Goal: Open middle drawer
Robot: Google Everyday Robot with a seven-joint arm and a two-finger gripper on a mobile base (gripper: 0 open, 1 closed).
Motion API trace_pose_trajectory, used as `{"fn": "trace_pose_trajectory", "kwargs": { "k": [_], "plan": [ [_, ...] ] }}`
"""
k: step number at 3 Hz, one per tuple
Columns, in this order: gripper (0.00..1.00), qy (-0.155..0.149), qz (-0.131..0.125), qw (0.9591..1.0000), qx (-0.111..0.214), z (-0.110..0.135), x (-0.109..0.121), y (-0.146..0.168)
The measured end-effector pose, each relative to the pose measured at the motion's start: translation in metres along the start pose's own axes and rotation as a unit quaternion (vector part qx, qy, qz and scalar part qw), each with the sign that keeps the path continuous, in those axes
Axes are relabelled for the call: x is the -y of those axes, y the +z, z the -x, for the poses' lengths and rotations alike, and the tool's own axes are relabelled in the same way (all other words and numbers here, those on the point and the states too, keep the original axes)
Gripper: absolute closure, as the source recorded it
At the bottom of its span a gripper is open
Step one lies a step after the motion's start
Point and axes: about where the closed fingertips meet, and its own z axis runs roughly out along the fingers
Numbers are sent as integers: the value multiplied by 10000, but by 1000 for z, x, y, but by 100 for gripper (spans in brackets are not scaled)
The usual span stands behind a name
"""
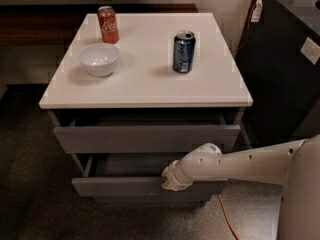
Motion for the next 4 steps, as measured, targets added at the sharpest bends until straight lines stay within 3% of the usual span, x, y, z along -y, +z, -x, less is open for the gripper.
{"fn": "trace_pose_trajectory", "kwargs": {
  "k": [1, 2, 3, 4],
  "plan": [
    [100, -30, 77, 10000, 46, 3, -5, 0],
    [88, -30, 77, 10000, 46, 2, -5, -1],
    [60, -65, 174, 9998, 108, 6, -12, -2],
    [78, -75, 210, 9997, 129, 7, -15, -2]
  ]
}}
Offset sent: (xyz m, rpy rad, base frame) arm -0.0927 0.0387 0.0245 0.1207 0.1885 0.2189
